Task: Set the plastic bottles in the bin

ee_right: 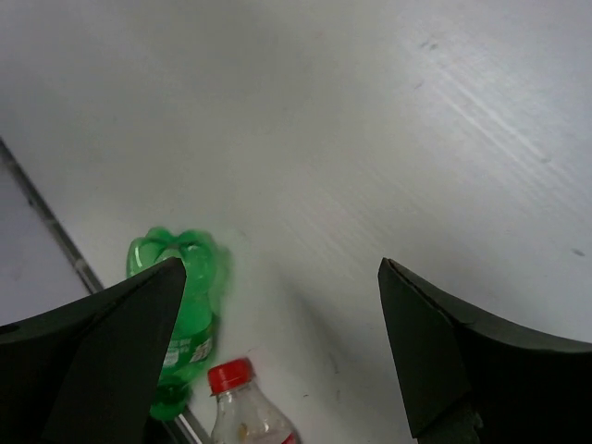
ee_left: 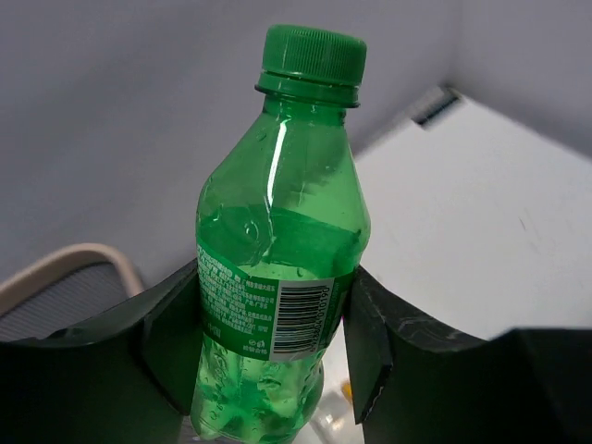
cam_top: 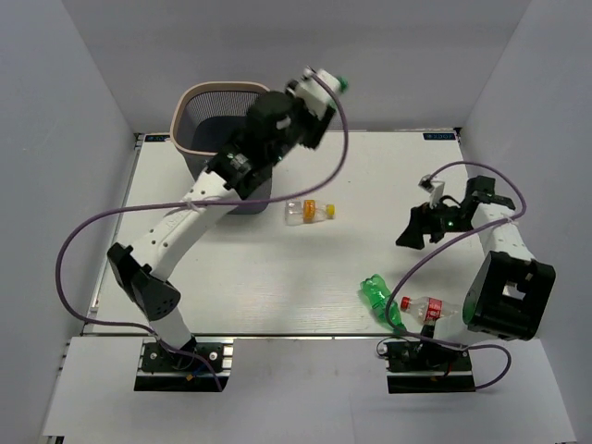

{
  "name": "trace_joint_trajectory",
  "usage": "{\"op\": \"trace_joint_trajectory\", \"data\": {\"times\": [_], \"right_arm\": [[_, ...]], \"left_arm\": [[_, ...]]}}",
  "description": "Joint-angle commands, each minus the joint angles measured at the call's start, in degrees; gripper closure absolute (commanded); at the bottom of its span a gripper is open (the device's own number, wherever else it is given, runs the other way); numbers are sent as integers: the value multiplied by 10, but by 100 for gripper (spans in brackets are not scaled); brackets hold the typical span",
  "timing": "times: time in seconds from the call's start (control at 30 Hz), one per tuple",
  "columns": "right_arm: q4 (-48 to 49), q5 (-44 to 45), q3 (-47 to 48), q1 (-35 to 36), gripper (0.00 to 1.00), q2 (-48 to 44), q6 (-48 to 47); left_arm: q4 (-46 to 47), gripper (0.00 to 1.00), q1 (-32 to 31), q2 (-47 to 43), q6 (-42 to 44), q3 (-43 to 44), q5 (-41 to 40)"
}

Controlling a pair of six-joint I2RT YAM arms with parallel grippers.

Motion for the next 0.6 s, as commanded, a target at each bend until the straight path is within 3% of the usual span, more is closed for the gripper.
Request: {"op": "trace_joint_trajectory", "data": {"times": [0.0,0.07,0.23,0.3,0.33,0.37,0.43,0.57], "right_arm": [[-104,13,19,44,10,9,-89],[-110,22,25,77,10,13,-73],[-92,38,28,119,10,10,-15],[-83,65,29,143,10,3,5],[-84,70,29,151,10,2,13],[-89,88,33,169,10,4,27],[-107,110,44,181,10,9,33],[-120,150,39,206,10,12,51]], "left_arm": [[21,73,45,-1,-66,57,-63],[30,71,87,5,-89,63,-112],[7,68,186,30,-182,78,-141],[-13,57,229,45,-203,92,-135],[-35,46,240,53,-218,98,-135],[-46,23,260,70,-224,111,-135],[-78,1,275,89,-224,146,-114],[-86,1,286,103,-192,178,-76]]}}
